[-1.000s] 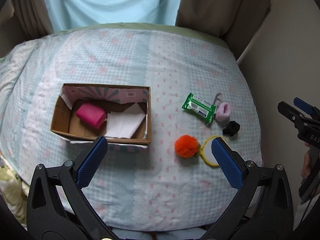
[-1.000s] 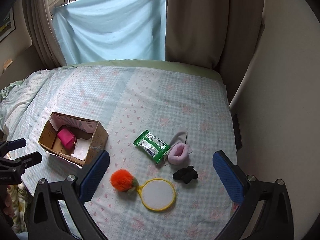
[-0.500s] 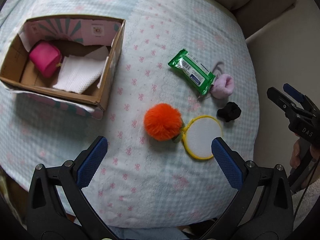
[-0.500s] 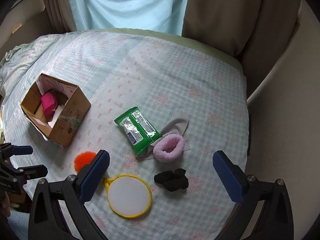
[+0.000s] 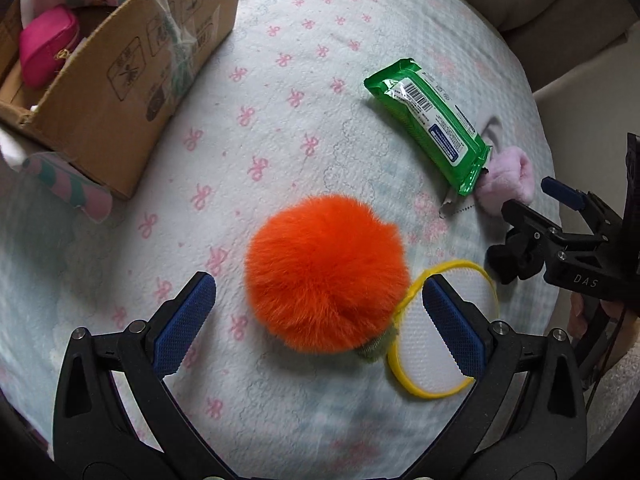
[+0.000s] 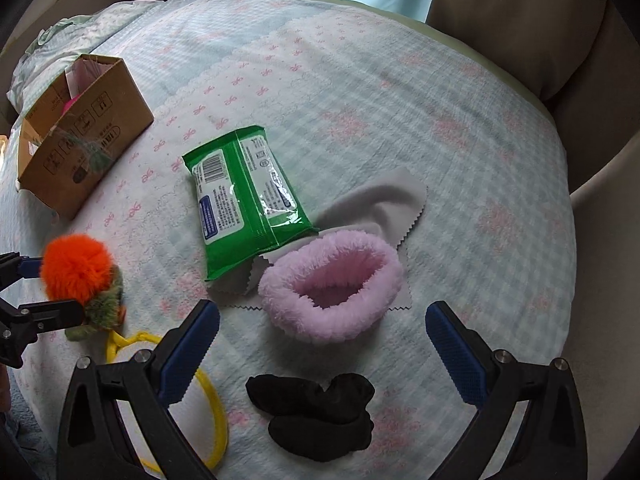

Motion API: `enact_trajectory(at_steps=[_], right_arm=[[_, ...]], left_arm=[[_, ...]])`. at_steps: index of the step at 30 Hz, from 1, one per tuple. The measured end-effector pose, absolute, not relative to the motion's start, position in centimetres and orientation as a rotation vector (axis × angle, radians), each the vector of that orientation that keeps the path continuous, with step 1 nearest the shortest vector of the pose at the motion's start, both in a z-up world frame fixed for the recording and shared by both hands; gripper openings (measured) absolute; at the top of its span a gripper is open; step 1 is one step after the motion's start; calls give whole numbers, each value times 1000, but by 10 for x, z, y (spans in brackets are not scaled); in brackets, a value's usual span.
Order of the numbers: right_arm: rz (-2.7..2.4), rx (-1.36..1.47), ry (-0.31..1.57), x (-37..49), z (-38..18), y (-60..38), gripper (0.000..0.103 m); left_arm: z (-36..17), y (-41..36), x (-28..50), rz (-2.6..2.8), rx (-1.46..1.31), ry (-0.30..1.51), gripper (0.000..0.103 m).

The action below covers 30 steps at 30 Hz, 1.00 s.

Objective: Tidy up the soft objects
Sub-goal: 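Grasp the orange pompom with the left tool while the right tool grasps the pink hair tie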

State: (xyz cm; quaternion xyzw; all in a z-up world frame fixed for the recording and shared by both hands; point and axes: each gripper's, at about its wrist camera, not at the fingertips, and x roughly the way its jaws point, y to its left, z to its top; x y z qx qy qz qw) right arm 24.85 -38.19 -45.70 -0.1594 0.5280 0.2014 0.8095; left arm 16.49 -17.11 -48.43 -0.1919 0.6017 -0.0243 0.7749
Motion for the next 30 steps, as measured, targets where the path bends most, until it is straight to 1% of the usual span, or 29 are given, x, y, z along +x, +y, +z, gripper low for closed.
enact_trajectory(at_steps=[3, 5, 7, 8, 10, 11, 12, 13, 14, 15, 17, 18, 20, 23, 26, 30], right_arm=[[452, -353, 1128, 251, -471, -379, 103], [460, -372, 1125, 253, -478, -378, 102], [468, -379, 1128, 256, -484, -377, 97], [472, -382, 1130, 257, -486, -377, 92], [478, -390, 1125, 259, -487, -378, 88], [480, -395, 1118, 260, -487, -378, 85], [478, -401, 1115, 260, -487, -378, 80], [476, -403, 1114, 262, -487, -379, 77], [472, -402, 1114, 262, -486, -380, 72], [468, -400, 1113, 263, -486, -381, 66], [466, -384, 1115, 264, -486, -384, 62], [464, -379, 1116, 264, -486, -384, 58], [456, -374, 1117, 262, -486, -385, 53], [440, -359, 1116, 259, -484, -386, 45], [424, -343, 1116, 257, -482, -385, 39], [408, -317, 1116, 252, -477, -385, 34]], left_arm=[[-495, -178, 170, -45, -395, 1270, 100], [-502, -183, 175, -57, -378, 1269, 97], [-507, -187, 178, -61, -357, 1272, 95], [-507, -189, 178, -60, -344, 1266, 91], [-506, -192, 178, -61, -321, 1251, 86], [-506, -193, 179, -63, -312, 1247, 80], [-505, -193, 180, -61, -303, 1246, 78], [-506, -194, 181, -60, -296, 1245, 73], [-506, -195, 183, -54, -287, 1246, 66], [-507, -195, 184, -47, -278, 1247, 61], [-507, -195, 185, -33, -258, 1247, 47], [-506, -193, 184, -27, -245, 1248, 44], [-505, -191, 182, -22, -235, 1247, 38], [-506, -186, 181, -30, -233, 1246, 33], [-504, -182, 182, -48, -239, 1242, 32], [-498, -181, 183, -66, -242, 1222, 31]])
